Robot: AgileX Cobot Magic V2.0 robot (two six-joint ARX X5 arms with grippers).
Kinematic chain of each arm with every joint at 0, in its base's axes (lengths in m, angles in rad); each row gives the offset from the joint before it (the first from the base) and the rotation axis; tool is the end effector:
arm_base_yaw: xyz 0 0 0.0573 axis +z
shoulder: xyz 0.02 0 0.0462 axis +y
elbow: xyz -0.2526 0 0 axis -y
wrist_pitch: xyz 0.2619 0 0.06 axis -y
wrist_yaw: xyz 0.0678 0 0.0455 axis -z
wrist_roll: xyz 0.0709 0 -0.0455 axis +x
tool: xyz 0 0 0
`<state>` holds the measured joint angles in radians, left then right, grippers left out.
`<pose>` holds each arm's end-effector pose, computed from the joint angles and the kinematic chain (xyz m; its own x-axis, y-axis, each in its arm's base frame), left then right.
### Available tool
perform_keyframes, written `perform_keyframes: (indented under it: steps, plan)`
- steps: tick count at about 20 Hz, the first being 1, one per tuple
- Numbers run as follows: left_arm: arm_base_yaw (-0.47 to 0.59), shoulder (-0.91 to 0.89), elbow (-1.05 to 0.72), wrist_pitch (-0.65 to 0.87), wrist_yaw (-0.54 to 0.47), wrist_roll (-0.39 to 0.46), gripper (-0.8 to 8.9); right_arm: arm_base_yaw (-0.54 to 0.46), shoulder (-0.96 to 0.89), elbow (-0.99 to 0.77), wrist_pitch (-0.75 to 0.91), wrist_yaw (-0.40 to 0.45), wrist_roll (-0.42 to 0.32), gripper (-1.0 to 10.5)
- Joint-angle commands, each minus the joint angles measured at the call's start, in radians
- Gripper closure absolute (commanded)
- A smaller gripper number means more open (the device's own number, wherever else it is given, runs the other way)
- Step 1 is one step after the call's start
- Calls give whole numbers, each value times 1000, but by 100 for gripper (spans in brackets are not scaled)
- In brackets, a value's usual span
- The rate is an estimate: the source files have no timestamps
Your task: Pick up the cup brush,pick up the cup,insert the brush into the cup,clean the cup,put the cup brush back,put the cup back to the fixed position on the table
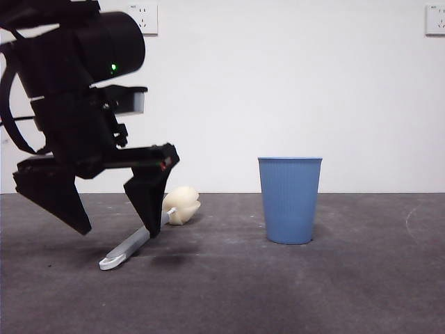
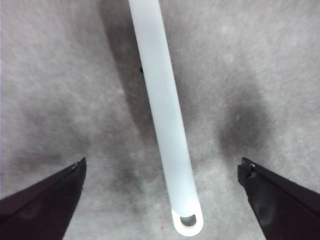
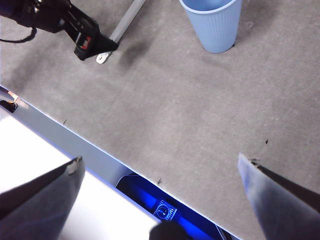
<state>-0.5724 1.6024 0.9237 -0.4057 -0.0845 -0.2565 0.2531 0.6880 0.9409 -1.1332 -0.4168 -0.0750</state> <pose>0.2842 -0.1760 0.1159 0.4372 -0.1813 -0.8809 0.3015 0.9523 -0.0464 0.1360 0.0648 0.2853 0.4625 0.5378 -0.7049 -0.5332 0.8039 0.2635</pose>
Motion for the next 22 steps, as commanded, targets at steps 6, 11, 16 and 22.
perform_keyframes:
  steps: [6,11,16,22]
  plan:
    - [-23,41,1,11,-46,-44,192,-1,-1,0,3,0,8,288]
    - [-45,84,1,11,-44,-67,285,-1,-1,0,3,0,8,289]
    - [-50,92,1,12,-42,-84,580,-1,-1,0,3,3,8,289]
    - [-50,68,1,-8,-42,-83,724,-1,-1,0,3,3,8,289]
